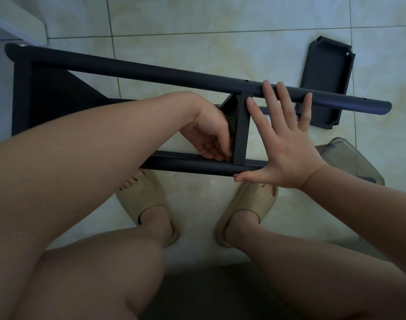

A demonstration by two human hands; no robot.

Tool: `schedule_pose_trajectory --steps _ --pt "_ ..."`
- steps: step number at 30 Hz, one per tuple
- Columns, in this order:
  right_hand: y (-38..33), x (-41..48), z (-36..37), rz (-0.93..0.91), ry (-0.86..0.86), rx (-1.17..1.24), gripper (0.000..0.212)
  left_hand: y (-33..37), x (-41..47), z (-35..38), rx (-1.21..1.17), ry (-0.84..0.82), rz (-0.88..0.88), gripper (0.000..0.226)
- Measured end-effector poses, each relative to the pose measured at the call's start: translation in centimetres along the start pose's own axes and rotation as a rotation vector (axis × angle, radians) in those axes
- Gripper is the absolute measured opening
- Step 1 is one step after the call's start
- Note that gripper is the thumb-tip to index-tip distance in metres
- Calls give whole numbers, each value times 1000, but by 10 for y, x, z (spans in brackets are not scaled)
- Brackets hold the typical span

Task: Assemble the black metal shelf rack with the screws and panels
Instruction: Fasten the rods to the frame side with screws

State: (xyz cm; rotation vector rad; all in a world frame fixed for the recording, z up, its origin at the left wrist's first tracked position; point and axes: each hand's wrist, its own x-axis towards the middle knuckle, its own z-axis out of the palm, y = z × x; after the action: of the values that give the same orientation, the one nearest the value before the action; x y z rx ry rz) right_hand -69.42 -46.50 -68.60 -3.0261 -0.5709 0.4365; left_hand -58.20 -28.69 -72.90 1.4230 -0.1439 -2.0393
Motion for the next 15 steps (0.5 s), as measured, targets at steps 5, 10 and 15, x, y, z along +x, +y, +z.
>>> schedule_pose_trajectory --steps 5,10,15 --pt "0 0 0 1 -5 -5 135 0 2 3 -5 28 11 18" --pt "0 0 0 1 -1 -8 134 0 2 2 49 43 -11 17" --pt "0 0 1 0 6 -7 134 0 0 1 34 23 -4 24"
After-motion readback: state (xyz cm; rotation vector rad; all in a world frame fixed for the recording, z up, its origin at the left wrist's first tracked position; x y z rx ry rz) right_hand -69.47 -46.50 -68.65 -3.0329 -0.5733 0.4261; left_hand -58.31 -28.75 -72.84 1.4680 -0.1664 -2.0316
